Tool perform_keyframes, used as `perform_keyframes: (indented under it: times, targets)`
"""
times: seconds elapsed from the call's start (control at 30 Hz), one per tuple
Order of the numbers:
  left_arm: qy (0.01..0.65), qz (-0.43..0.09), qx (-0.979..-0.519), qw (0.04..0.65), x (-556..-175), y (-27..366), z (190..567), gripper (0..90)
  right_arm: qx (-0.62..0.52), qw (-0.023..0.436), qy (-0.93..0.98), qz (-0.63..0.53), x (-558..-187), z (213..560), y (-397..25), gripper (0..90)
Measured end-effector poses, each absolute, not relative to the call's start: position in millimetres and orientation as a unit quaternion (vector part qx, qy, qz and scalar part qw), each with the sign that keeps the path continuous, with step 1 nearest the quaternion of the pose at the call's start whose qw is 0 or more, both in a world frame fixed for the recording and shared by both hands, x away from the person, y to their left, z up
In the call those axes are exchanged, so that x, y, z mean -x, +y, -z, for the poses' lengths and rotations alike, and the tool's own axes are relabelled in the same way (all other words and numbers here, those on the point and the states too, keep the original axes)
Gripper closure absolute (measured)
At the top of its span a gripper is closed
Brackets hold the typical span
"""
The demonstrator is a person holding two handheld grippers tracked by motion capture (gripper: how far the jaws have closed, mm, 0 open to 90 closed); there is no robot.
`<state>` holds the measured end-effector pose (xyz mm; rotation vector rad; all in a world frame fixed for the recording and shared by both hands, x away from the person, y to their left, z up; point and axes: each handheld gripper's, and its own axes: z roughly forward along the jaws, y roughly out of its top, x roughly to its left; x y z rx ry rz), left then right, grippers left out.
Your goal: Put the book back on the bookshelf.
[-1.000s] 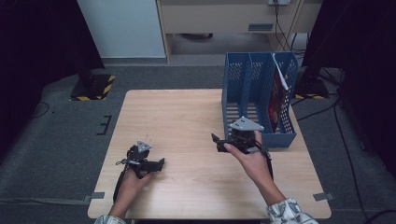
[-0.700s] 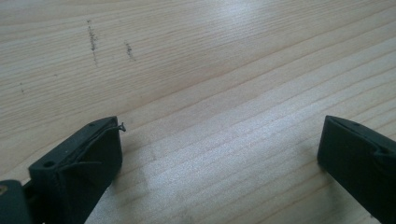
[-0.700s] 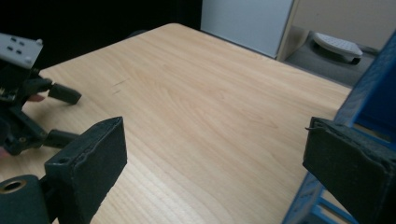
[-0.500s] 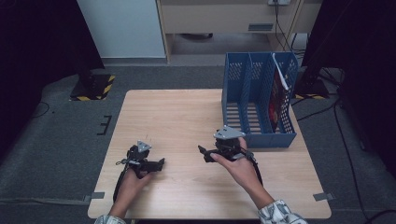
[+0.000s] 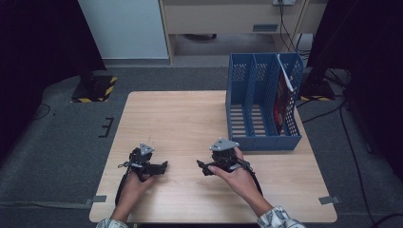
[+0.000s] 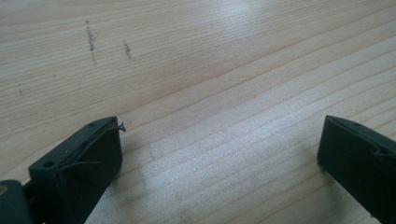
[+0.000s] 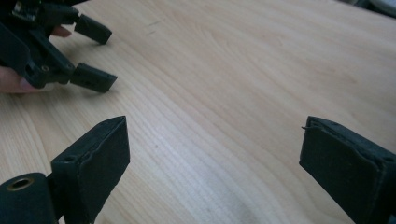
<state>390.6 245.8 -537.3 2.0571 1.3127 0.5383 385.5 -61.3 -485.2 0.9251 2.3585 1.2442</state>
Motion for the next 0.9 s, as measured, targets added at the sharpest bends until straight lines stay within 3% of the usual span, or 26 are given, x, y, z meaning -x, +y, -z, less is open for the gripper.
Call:
perform_keyframes:
  times: [0.43,0.9]
  targets:
    - [0.498,-0.204,-0.781,0.316,-390.6,245.8,537.3,0.0,-0.322,0.136,0.842,-0.410,-383.2,512.3,-47.0,8.7]
    - [0.497,-0.204,-0.782,0.316,-390.8,245.5,537.3,0.0,-0.359,0.141,0.832,-0.399,-402.6,526.6,-39.7,10.6]
